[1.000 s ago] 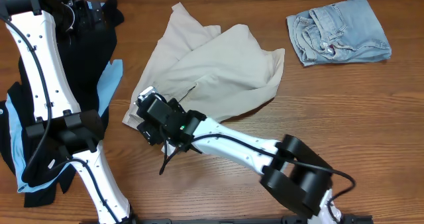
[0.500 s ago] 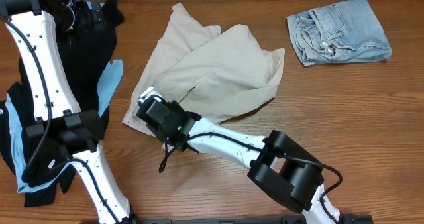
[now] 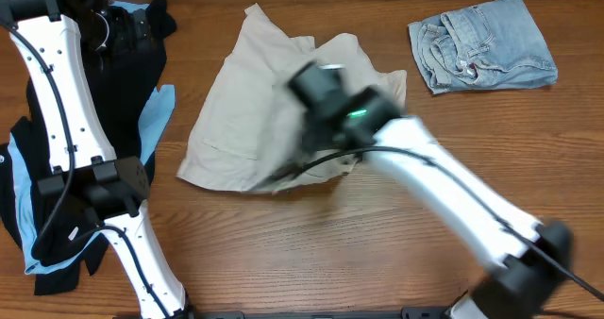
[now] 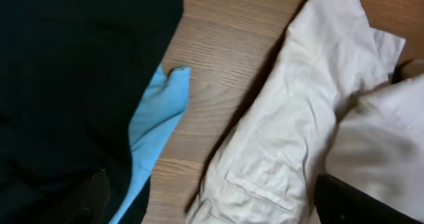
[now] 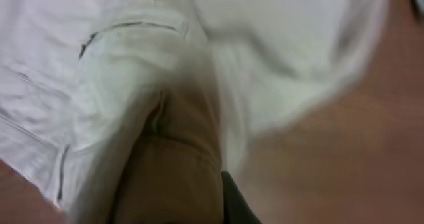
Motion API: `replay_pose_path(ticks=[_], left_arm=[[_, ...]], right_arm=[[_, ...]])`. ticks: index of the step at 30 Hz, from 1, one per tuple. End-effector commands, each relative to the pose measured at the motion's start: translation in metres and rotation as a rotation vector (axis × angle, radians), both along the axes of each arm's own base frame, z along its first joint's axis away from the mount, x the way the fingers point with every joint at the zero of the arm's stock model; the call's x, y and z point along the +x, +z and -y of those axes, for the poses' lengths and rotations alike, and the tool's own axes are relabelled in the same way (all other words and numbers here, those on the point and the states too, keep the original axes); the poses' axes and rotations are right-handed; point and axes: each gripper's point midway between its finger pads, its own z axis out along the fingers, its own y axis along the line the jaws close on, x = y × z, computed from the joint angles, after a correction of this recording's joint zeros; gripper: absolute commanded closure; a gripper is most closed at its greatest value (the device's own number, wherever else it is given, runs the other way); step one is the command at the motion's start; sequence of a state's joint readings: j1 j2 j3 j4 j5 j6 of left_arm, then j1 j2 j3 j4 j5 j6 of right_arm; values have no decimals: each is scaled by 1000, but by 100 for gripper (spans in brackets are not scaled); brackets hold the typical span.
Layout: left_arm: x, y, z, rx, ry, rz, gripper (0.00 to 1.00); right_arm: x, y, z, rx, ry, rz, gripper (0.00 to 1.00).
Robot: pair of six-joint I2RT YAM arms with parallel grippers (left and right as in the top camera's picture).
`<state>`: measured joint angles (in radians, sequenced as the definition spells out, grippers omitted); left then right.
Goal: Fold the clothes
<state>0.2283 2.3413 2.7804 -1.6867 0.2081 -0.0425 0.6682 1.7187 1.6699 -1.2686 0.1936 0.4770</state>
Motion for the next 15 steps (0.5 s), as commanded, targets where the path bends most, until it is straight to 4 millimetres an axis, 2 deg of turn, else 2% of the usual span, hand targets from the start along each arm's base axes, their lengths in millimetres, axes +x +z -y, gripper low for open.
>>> replay_pose_path(ticks=[1,5,10,13,15], left_arm=[[-2,1,34,-9,-122,-3,0],[-3,-23,69,-15,-222,-67,0],[-1,-62,107,-17,-317,-134,0],[-1,-88,125,-18,-356,-165,0],[0,-102,132,-19,-371,-175,0]], right_arm=[[-34,-16,8,70,-116,-216,96],[-72,-49,35,-30,-264,-377,96],[-119,-87,48,-110,-366,-527,96],[-142,-96,53,-120,-384,-572,96],[-150,-92,55,-107,-389,-568,96]])
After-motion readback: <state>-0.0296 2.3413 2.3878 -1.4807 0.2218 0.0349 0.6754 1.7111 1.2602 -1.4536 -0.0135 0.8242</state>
